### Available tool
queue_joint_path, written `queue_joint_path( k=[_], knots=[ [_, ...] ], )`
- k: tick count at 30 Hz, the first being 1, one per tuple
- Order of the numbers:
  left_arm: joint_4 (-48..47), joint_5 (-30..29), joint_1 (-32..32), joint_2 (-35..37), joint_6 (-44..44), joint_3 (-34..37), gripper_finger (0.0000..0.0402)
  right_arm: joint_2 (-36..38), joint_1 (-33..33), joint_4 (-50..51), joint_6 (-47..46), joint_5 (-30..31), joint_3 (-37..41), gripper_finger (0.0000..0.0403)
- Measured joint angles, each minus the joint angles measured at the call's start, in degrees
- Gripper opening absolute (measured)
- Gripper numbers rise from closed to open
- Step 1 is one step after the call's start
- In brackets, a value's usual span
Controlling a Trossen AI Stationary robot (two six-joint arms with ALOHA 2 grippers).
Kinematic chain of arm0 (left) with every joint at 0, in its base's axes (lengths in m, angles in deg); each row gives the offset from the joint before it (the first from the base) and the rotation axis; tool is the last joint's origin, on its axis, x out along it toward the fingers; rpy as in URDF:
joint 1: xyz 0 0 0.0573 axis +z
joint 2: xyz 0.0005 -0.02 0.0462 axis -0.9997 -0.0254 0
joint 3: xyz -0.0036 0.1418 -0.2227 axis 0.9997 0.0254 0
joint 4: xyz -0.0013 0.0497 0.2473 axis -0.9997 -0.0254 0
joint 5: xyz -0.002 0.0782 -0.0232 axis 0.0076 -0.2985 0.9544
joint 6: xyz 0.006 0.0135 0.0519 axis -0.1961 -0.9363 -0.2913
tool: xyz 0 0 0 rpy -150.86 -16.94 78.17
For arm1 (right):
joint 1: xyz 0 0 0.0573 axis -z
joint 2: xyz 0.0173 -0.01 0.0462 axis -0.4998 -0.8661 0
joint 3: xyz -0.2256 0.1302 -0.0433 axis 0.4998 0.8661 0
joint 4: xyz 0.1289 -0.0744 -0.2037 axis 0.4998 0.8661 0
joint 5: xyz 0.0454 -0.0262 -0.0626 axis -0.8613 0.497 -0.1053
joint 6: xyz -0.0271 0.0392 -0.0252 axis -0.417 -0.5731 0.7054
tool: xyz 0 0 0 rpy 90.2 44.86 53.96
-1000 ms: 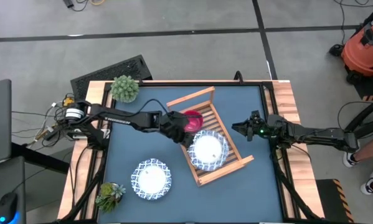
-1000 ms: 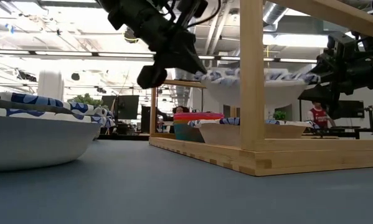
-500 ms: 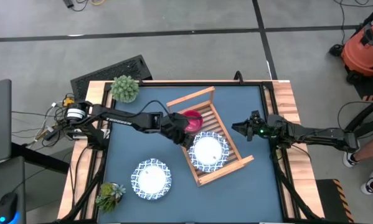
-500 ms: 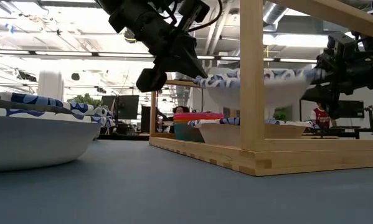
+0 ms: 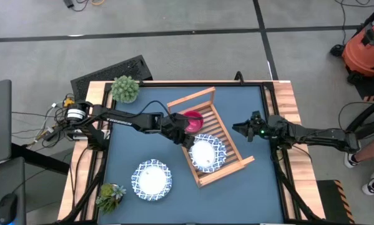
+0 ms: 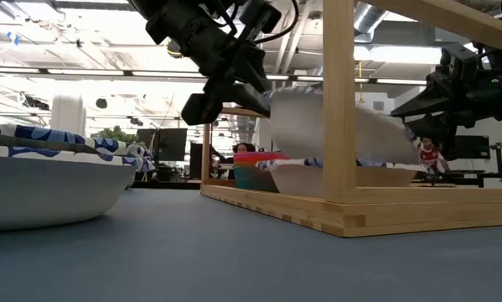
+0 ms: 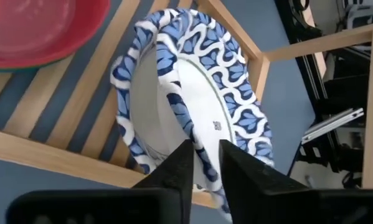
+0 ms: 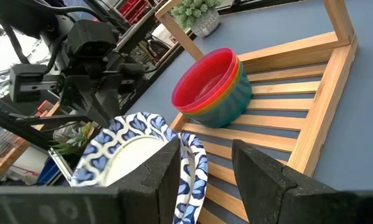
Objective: Place and stack bowls onto a shelf
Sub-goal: Stack the white blue bowl on top of the white blue bowl on the shelf
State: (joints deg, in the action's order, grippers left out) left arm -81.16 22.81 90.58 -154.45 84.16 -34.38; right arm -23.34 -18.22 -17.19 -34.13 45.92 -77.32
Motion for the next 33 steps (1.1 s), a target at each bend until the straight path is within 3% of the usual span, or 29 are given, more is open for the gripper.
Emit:
queue_joint_path(
  k=[26,33],
  knots=[
    [1.9,-1.9,0.9,0.1,-9.5,0.0,0.0215,0.0,0.0,0.0,0.9,0.2,0.0,0.0171],
    [2.1,-0.5,2.5,0.1,-8.3,-1.4,0.0225,0.0,0.0,0.0,0.9,0.2,0.0,0.0171]
  ],
)
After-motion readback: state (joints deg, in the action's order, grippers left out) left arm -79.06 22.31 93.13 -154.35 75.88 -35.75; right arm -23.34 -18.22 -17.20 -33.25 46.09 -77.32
